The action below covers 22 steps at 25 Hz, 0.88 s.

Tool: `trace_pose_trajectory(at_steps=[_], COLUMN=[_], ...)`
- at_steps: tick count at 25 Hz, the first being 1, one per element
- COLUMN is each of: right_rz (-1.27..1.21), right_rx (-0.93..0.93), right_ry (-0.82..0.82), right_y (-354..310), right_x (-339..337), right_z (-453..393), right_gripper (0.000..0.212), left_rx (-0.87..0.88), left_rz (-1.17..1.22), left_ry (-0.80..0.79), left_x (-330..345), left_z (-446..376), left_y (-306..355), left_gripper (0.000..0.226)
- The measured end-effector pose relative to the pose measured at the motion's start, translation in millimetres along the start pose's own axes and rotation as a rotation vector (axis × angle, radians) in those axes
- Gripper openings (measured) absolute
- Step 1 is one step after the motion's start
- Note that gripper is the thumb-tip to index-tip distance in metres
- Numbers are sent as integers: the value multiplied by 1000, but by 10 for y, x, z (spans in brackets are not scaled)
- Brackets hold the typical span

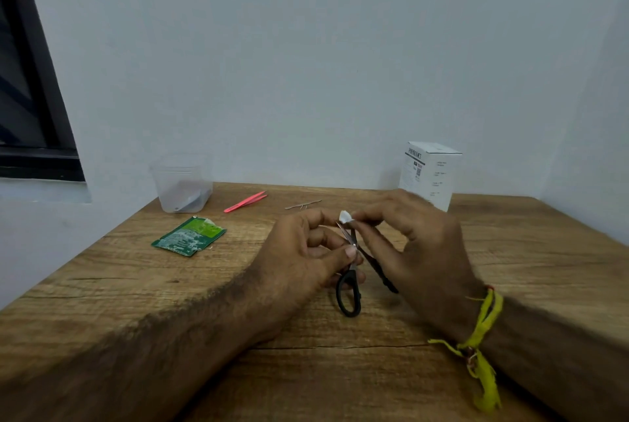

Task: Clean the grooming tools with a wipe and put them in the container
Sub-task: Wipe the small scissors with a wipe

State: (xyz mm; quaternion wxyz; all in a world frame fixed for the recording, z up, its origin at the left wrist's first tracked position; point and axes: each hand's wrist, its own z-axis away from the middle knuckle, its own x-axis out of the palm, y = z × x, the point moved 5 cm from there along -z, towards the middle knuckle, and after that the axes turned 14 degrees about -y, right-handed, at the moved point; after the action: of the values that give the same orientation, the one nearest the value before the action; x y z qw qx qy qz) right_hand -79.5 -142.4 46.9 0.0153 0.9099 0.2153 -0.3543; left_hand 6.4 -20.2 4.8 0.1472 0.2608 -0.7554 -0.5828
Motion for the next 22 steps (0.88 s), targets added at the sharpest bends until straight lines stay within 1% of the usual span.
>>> trace_pose_trajectory(at_steps=[4,6,10,16,19,22], right_rz=[74,107,188,151,100,25], right_rx=[-16,-33,-59,-90,-62,-33], right_ry=[-84,-90,-158,-154,-125,-147], right_y=[-4,2,-6,0,2,8], right_x=[76,75,87,86,85,73], right_z=[29,19,33,38,23,37], right_gripper=[10,10,12,11,9,8], left_rx=[37,44,32,32,46,47], left_rz=[-6,-14,-27,-26,-7,-16], left_ry=[11,12,-1,15,37,38], left_x=[2,-8,19,21,3,17], left_z=[2,-1,-2,0,-4,5], left_y=[12,17,29,33,35,51], left_gripper=[33,35,37,35,35,34])
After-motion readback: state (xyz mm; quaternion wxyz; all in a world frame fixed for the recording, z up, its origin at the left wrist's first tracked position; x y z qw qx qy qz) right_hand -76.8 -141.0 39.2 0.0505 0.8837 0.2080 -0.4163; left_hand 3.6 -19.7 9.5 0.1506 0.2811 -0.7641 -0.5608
